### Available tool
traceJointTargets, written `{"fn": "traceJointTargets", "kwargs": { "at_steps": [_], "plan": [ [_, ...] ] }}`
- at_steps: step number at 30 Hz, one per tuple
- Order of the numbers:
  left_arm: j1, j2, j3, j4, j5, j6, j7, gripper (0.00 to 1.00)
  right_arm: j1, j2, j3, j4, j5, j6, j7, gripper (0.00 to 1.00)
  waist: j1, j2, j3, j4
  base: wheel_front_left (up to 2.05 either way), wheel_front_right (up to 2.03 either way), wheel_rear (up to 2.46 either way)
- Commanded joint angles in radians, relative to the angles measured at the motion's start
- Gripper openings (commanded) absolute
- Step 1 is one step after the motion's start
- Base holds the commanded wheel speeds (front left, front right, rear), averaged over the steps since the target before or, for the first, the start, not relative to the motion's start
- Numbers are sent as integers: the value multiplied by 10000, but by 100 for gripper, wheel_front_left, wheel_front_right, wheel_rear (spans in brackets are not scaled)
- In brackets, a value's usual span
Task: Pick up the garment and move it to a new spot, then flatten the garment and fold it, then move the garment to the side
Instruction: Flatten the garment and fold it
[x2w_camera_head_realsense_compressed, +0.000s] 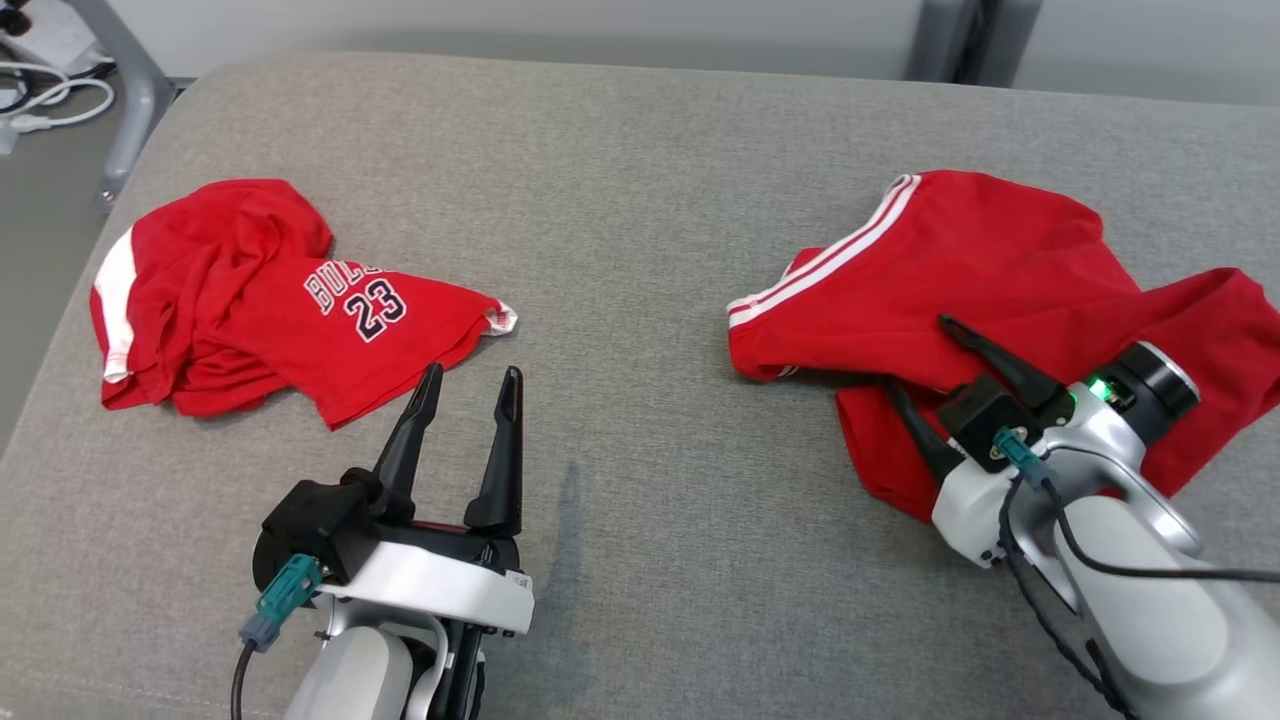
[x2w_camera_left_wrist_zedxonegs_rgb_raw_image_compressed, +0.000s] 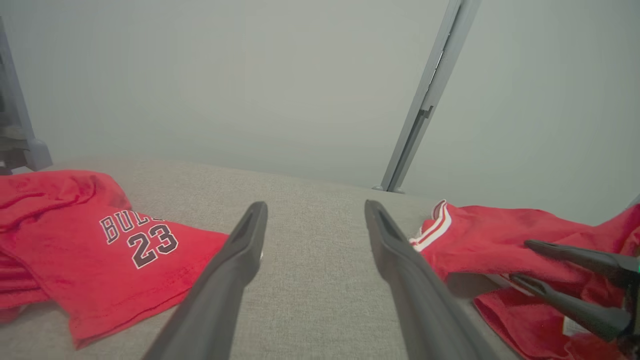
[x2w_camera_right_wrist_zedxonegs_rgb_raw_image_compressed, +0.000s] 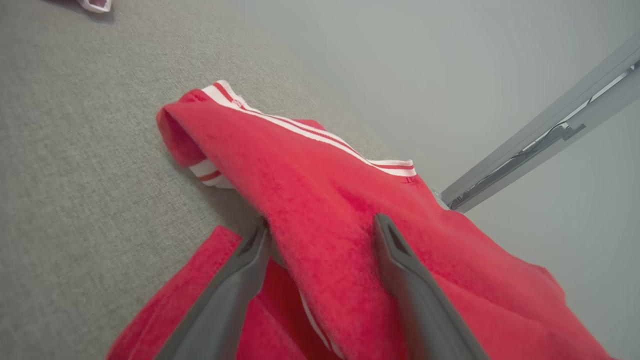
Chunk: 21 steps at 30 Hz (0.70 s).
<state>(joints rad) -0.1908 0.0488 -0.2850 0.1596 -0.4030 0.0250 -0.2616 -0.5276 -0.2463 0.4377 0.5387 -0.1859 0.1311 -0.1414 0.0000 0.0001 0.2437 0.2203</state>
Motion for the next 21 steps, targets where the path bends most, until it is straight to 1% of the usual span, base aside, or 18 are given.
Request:
{"fn": "traceJointTargets", "kwargs": {
  "at_steps": [1,2,3,9,12,15,16,21],
  "plan": [
    [-119,30,-9,9,-71,60,-38,100,-193,-42,-56,269,-69,-7,95,71,0,-1,19,150,0,0,0],
    [-119,31,-14,14,-80,67,-38,100,-256,-15,-69,413,-89,-7,145,7,0,-1,6,182,0,0,0],
    [-117,30,-25,16,-92,75,-38,100,-334,6,-97,516,-87,-7,116,0,0,-1,-10,212,0,0,0],
    [-27,31,19,59,-94,109,-38,100,-522,384,-226,791,408,-7,-329,0,0,-1,-176,227,0,0,0],
    [40,33,61,90,-42,98,-38,100,-593,688,-197,677,925,-7,-620,0,0,-1,-331,160,0,0,0],
    [134,33,113,118,15,75,-38,100,-693,1005,183,306,1557,-7,-847,0,0,-1,-522,40,0,0,0],
    [134,33,113,118,15,75,-38,100,-693,1005,183,306,1557,-7,-847,0,0,-1,-522,40,0,0,0],
    [223,34,182,181,134,15,-38,100,-1011,1327,1179,-802,3078,-7,-892,0,0,-1,-868,-124,0,0,0]
  ]
}}
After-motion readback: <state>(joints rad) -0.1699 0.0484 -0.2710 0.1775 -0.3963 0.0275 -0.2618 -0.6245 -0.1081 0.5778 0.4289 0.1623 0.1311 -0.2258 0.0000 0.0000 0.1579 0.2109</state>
